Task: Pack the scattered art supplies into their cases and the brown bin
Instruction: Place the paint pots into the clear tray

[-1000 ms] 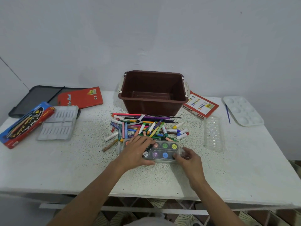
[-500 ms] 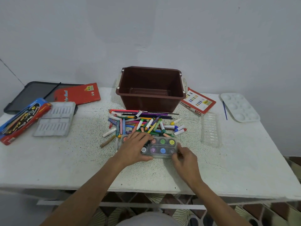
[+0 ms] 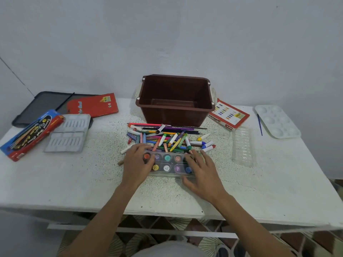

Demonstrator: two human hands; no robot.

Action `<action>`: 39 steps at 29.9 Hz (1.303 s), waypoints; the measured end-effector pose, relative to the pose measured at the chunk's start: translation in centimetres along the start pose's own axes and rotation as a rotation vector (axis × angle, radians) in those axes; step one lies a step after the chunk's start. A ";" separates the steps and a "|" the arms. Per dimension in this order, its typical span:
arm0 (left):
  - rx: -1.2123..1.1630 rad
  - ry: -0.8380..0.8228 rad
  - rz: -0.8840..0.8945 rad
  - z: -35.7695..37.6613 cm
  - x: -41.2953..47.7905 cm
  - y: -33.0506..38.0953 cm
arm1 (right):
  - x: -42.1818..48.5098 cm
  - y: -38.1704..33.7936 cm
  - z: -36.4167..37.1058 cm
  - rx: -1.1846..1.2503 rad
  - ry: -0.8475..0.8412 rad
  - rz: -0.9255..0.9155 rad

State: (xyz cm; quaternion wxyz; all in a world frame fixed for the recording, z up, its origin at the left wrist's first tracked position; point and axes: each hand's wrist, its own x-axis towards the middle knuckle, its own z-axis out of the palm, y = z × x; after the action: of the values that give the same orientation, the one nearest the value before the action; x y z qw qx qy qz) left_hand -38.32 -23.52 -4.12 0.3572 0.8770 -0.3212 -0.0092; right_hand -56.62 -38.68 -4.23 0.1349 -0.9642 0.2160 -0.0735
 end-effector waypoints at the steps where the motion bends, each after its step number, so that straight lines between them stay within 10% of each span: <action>1: 0.015 0.007 -0.067 -0.2 -0.3 -0.3 | 0.3 -0.1 0.1 -0.028 -0.028 -0.025; 10: -0.240 -0.138 -0.530 -1.8 -1.2 -1.3 | 2.4 -0.4 0.4 -0.099 -0.178 -0.145; 25: -0.204 -0.148 -0.441 -2.1 -1.2 -0.7 | 2.6 -0.5 0.6 -0.084 -0.185 -0.127; 31: 0.237 -0.428 0.151 -2.3 0.6 -0.8 | 3.4 0.1 -1.1 -0.127 -0.279 -0.175; 39: 0.572 -0.661 0.430 -2.3 2.5 -0.4 | 3.6 0.6 -2.9 -0.159 -0.356 -0.125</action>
State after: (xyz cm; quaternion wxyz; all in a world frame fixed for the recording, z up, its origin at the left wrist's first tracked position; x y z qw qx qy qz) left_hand -35.51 -23.32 -2.09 -0.0255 0.8038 -0.5811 -0.1247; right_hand -54.20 -41.44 -1.36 0.0896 -0.9811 0.1336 0.1073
